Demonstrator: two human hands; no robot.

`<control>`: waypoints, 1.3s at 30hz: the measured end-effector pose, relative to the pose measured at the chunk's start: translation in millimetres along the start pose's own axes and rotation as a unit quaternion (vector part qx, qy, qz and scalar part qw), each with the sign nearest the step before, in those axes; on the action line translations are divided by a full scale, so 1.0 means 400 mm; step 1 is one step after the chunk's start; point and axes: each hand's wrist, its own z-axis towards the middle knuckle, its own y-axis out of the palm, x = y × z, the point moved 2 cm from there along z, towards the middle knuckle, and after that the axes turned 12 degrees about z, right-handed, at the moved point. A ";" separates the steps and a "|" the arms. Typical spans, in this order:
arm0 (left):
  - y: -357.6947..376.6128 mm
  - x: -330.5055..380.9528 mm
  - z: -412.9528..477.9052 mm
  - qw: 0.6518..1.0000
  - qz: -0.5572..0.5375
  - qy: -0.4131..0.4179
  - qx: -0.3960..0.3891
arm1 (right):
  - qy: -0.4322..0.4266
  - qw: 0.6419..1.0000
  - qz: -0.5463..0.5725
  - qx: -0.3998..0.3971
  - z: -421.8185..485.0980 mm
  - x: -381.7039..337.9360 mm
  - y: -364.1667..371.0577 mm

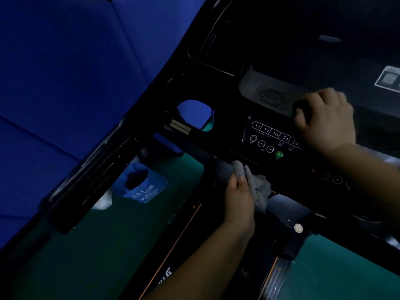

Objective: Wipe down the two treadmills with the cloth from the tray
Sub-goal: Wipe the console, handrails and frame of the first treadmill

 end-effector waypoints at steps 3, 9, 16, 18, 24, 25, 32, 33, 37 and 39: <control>-0.053 0.048 -0.036 0.995 -0.087 0.011 -0.050 | 0.029 0.998 0.042 -0.028 0.008 -0.007 -0.014; -0.311 0.201 -0.078 0.970 0.057 0.214 0.099 | -0.024 0.984 0.159 -0.074 -0.016 -0.153 0.026; -0.708 0.305 -0.008 0.688 0.541 0.349 0.334 | -0.173 0.958 0.141 -0.178 -0.025 -0.330 0.208; -0.786 0.268 0.058 0.639 0.646 0.290 0.300 | -0.187 0.957 0.110 -0.193 -0.008 -0.340 0.247; -0.778 0.241 0.142 0.602 0.683 0.284 0.301 | -0.213 0.952 0.008 -0.219 0.030 -0.364 0.292; -0.769 0.253 0.160 0.605 0.678 0.291 0.298 | -0.217 0.950 -0.010 -0.225 0.028 -0.367 0.297; -0.634 0.373 0.300 0.678 0.618 0.328 0.226 | -0.213 0.947 -0.041 -0.235 0.027 -0.373 0.305; -0.611 0.394 0.322 0.693 0.607 0.319 0.222 | -0.211 0.948 -0.040 -0.235 0.028 -0.374 0.307; -0.530 0.464 0.406 0.666 0.625 0.343 0.218 | -0.207 0.949 -0.043 -0.235 0.027 -0.376 0.313; -0.498 0.498 0.446 0.647 0.635 0.368 0.207 | -0.208 0.949 -0.046 -0.232 0.027 -0.374 0.314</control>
